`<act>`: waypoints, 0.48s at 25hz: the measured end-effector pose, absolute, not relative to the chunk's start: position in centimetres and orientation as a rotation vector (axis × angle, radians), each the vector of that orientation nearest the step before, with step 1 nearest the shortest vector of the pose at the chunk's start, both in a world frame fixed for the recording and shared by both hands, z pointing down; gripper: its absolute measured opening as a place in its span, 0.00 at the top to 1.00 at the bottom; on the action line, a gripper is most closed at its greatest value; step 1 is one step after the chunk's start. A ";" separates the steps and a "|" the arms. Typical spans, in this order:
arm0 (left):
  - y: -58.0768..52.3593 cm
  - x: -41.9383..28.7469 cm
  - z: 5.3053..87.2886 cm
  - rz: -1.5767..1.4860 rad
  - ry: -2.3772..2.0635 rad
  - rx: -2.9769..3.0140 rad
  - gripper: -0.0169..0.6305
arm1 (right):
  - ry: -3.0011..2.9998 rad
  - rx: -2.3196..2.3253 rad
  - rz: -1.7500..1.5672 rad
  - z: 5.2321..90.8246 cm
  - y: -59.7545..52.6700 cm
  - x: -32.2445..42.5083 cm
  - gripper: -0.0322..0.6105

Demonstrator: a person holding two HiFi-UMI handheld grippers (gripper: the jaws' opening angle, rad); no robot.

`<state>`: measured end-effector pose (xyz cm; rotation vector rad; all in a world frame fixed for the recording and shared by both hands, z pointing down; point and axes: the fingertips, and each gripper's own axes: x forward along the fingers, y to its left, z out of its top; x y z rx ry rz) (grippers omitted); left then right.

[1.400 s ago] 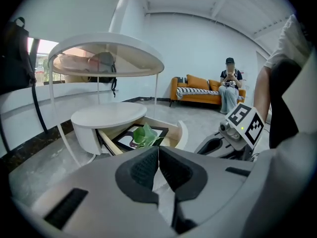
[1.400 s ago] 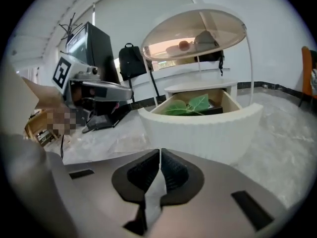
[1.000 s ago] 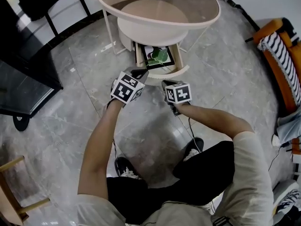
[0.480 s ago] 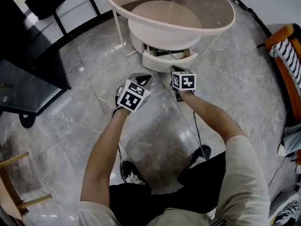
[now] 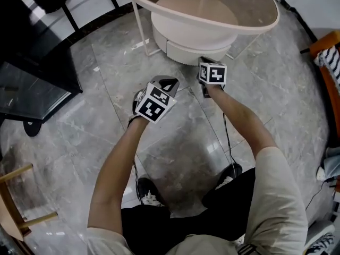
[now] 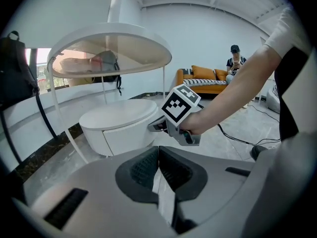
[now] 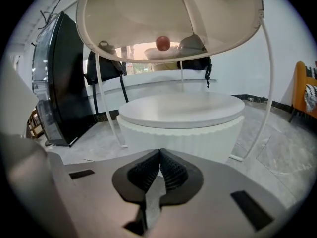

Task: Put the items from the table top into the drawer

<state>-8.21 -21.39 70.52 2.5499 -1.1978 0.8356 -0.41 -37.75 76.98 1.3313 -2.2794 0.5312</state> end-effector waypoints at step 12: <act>-23.5 -6.5 72.4 0.848 -1.182 2.580 0.94 | -2.292 1.330 0.486 77.3 -39.0 -1.0 0.89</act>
